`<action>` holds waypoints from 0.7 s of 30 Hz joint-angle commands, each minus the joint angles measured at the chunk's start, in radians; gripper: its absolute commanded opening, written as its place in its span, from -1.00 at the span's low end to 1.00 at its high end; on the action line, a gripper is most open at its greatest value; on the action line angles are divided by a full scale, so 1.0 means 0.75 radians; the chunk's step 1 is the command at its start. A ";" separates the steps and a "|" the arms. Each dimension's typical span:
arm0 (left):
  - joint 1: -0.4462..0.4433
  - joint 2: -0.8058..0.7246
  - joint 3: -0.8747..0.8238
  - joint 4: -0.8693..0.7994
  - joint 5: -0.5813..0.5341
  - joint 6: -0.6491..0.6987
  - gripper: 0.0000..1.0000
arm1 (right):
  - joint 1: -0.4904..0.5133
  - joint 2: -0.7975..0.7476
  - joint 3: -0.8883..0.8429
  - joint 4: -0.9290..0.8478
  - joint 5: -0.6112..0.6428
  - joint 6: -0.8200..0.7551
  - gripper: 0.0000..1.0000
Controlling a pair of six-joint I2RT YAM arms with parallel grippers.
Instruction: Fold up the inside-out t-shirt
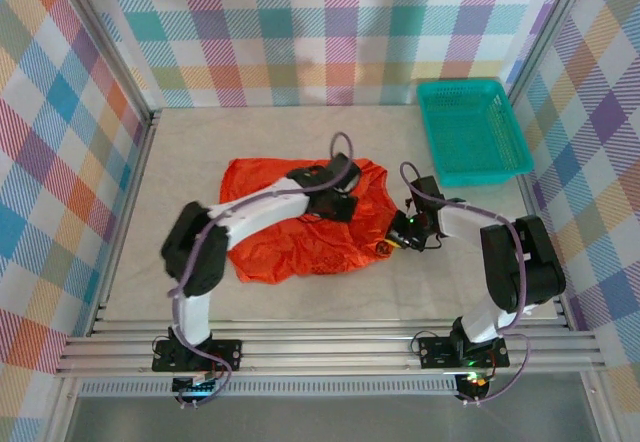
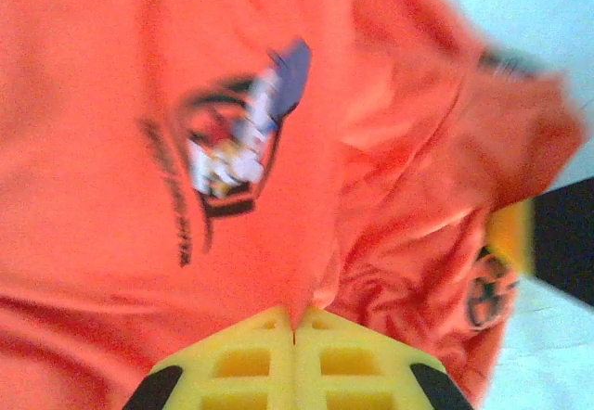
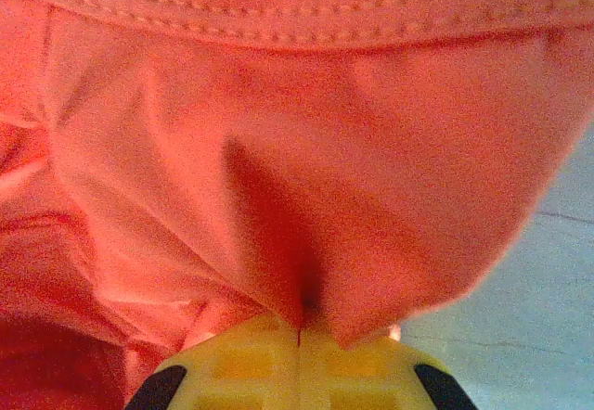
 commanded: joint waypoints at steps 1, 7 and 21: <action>0.065 -0.224 -0.142 0.094 -0.043 -0.120 -1.00 | 0.000 -0.055 -0.055 -0.007 0.025 -0.018 -1.00; 0.086 -0.260 -0.351 0.191 -0.012 -0.175 -1.00 | 0.005 -0.150 -0.108 -0.077 0.065 -0.044 -1.00; 0.085 -0.168 -0.468 0.389 0.107 -0.296 -1.00 | 0.343 -0.201 0.270 -0.176 0.129 -0.063 -0.60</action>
